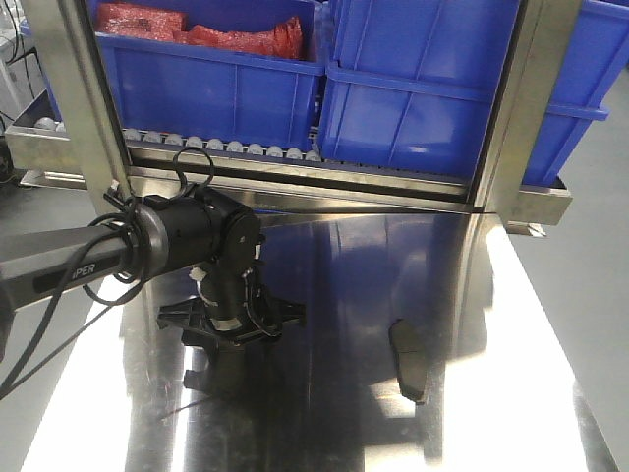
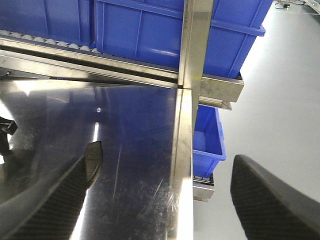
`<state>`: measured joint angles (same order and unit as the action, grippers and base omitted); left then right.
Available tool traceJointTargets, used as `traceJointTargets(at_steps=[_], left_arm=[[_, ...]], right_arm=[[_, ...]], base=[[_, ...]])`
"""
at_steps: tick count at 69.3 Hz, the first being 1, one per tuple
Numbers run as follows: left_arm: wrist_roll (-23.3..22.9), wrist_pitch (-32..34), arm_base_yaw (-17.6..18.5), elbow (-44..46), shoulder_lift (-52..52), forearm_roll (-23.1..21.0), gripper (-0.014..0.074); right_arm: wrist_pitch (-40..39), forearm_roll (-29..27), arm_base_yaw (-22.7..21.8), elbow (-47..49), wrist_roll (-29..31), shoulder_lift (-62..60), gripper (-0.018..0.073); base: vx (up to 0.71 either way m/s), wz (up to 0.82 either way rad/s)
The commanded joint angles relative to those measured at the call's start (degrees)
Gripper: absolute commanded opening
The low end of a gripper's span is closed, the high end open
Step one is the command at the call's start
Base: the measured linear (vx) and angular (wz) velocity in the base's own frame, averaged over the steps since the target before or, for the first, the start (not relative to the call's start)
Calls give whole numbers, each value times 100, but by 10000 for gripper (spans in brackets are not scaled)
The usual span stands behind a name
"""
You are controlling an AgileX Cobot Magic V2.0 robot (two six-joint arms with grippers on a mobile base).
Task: Move and align brake pads A on conveyor
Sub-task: 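Lift the brake pad off the table with the left gripper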
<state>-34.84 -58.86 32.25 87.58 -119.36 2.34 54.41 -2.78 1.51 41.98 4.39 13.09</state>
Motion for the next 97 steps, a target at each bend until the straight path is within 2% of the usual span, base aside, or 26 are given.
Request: traceJointTargets(at_steps=[1, 8, 14, 43, 63, 77, 84, 97], left_arm=[[-72, 41, 29, 120, 199, -26, 342], [5, -52, 42, 120, 109, -101, 172], [297, -90, 88, 120, 97, -93, -10], [470, -279, 88, 125, 450, -72, -8], [595, -393, 97, 119, 1392, 365, -7], [640, -585, 153, 95, 2169, 853, -6], [668, -524, 153, -152, 2647, 1021, -6], [541, 49, 125, -1174, 3924, 1171, -6]], right_arm=[[-395, 121, -19, 115, 30, 110, 562], [-395, 195, -19, 115, 30, 110, 562], [-395, 241, -19, 115, 30, 110, 562], [-395, 241, -19, 115, 30, 110, 562], [-395, 241, -19, 115, 30, 110, 562], [-395, 241, -19, 115, 30, 110, 562], [-395, 241, -19, 115, 30, 110, 562], [-394, 278, -19, 115, 30, 110, 562]], base=[[0, 0], [0, 0], [0, 0], [0, 0], [0, 0], [0, 0], [0, 0], [0, 0]])
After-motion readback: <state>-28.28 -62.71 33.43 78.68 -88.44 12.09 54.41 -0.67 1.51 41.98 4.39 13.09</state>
